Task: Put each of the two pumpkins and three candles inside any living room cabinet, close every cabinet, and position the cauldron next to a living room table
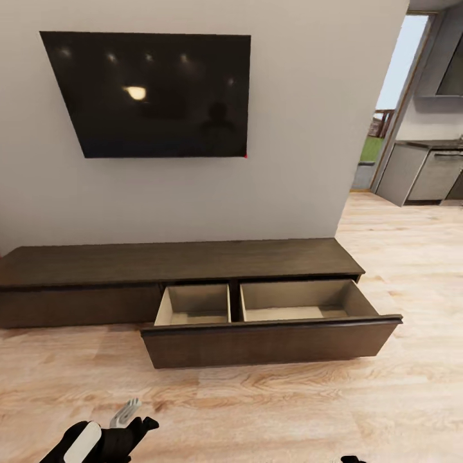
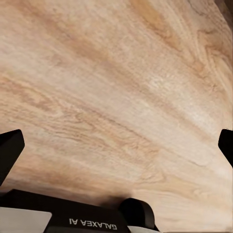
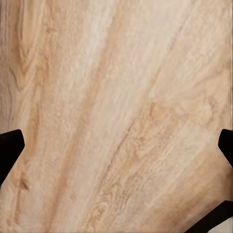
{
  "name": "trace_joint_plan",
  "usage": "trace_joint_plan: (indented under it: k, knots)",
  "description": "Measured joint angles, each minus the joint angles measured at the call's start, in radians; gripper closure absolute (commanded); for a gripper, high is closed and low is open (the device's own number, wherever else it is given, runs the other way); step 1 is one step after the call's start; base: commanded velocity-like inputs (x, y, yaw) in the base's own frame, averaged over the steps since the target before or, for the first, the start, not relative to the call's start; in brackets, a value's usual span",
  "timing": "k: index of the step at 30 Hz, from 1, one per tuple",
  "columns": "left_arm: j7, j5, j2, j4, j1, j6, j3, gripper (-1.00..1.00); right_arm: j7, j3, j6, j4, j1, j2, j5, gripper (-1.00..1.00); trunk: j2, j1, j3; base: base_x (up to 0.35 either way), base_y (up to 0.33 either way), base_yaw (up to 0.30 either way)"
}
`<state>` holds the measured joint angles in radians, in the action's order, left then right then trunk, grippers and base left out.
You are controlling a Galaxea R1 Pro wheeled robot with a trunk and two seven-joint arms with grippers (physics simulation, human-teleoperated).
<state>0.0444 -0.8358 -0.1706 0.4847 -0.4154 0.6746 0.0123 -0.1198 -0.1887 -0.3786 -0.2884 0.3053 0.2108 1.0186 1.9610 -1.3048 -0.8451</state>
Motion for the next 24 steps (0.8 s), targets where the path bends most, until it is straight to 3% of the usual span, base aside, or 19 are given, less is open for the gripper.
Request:
trace_joint_plan:
  k: [5, 6, 10, 11, 12, 14, 16, 20, 22, 24]
  knots:
    - [0.000, -0.001, -0.001, 0.000, 0.001, -0.001, 0.000, -1.00, 0.004, 0.001, 0.013, -0.001, 0.000, 0.000, -0.007, -1.00, 0.000, 0.000, -0.005, 0.000, 0.000, -0.224]
    - [-0.001, 0.001, 0.000, 0.000, 0.000, -0.002, -0.001, -1.00, 0.005, 0.001, 0.034, -0.010, 0.000, -0.001, -0.026, -1.00, 0.000, 0.000, -0.006, 0.000, 0.000, -0.224]
    - [-0.005, 0.012, 0.000, -0.009, 0.001, -0.053, -0.012, -1.00, 0.022, 0.007, 0.066, -0.102, 0.000, -0.006, -0.157, -1.00, 0.000, 0.000, -0.010, 0.000, 0.000, -0.224]
    - [-0.007, 0.030, 0.001, -0.023, 0.000, -0.084, -0.025, -1.00, 0.050, 0.008, 0.067, -0.159, 0.000, -0.011, -0.226, -1.00, 0.000, 0.000, -0.010, 0.000, 0.000, -0.224]
    - [-0.008, 0.039, 0.001, -0.028, 0.000, -0.093, -0.032, -1.00, 0.067, 0.009, 0.067, -0.182, 0.000, -0.013, -0.252, -1.00, 0.000, 0.000, -0.011, 0.000, 0.000, -0.224]
    - [-0.017, 0.073, 0.003, -0.042, 0.000, -0.117, -0.054, -1.00, 0.159, 0.011, 0.063, -0.257, 0.000, -0.031, -0.327, -1.00, 0.000, 0.000, -0.013, 0.000, 0.000, -0.218]
    - [-0.036, 0.093, 0.015, -0.048, 0.000, -0.128, -0.066, -1.00, 0.282, 0.012, 0.052, -0.318, 0.000, -0.072, -0.377, -1.00, 0.000, 0.000, -0.016, 0.000, 0.000, -0.192]
    - [-0.106, 0.104, 0.034, -0.051, 0.000, -0.134, -0.072, -1.00, 0.515, 0.035, 0.036, -0.390, 0.000, -0.143, -0.425, -1.00, 0.000, 0.000, -0.021, 0.000, 0.000, -0.173]
    - [-0.153, 0.106, 0.039, -0.052, 0.000, -0.136, -0.073, -1.00, 0.614, 0.070, 0.035, -0.404, 0.000, -0.162, -0.437, -1.00, 0.000, 0.000, -0.023, 0.000, 0.000, -0.166]
    - [-0.179, 0.107, 0.045, -0.052, 0.000, -0.137, -0.073, -1.00, 0.664, 0.102, 0.036, -0.409, 0.000, -0.169, -0.440, -1.00, 0.000, 0.000, -0.026, 0.000, 0.000, -0.163]
